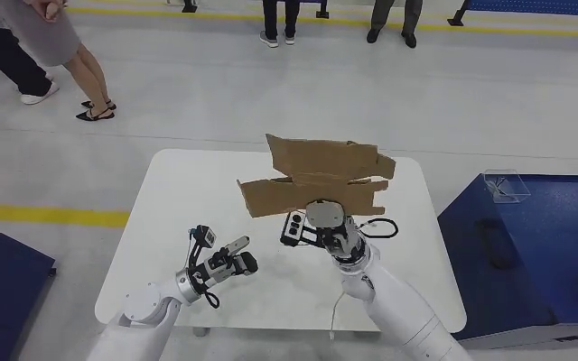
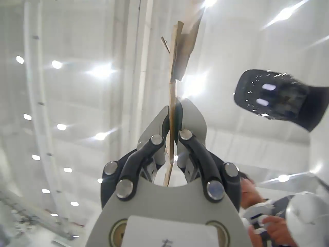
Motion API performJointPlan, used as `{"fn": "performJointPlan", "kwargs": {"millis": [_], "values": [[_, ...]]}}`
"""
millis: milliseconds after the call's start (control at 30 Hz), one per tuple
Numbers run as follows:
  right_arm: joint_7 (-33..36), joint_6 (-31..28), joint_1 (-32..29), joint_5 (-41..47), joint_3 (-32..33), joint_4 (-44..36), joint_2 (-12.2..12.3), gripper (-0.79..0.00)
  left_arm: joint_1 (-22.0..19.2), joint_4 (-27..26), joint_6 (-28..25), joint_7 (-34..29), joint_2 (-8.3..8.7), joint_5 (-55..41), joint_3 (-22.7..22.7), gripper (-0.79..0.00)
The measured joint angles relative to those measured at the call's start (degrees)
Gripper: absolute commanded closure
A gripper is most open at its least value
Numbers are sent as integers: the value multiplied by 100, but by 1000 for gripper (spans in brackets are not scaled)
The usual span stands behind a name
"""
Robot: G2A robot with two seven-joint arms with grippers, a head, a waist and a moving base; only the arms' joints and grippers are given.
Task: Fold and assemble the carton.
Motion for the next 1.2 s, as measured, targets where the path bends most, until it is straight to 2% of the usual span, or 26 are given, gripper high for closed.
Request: {"fn": "performJointPlan", "kwargs": {"millis": [67,100,233,367,400,500,633,900,967,1100,1167,1200], "values": [[425,-883,140,-1218,207,253,48,0,0,0,0,0,0,0,0,-785],[645,-1579,208,-1935,359,396,77,0,0,0,0,0,0,0,0,-785],[834,-3710,306,-3532,992,602,176,0,0,0,0,0,0,0,0,-785],[493,-5659,169,-4638,1712,455,274,0,0,0,0,0,0,0,0,-785],[292,-6307,77,-5022,1935,354,302,0,0,0,0,0,0,0,0,-785],[-505,-7440,-232,-5992,2381,-139,352,0,0,0,0,0,0,0,0,-785],[-1133,-8063,-500,-6879,2621,-459,379,0,0,0,0,0,0,0,0,-785],[-1126,-8036,-502,-6859,2615,-465,379,0,0,0,0,0,0,0,0,-785],[-1234,-8087,-537,-7095,2679,-544,389,0,0,0,0,0,0,0,0,-785],[-2104,-8974,-674,-8555,3032,-823,368,0,0,0,0,0,0,0,0,-785],[-2645,-9211,-698,-9313,3310,-1070,335,0,0,0,0,0,0,0,0,-785],[-3075,-9234,-731,-9992,3576,-1325,300,0,0,0,0,0,0,0,0,-785]]}}
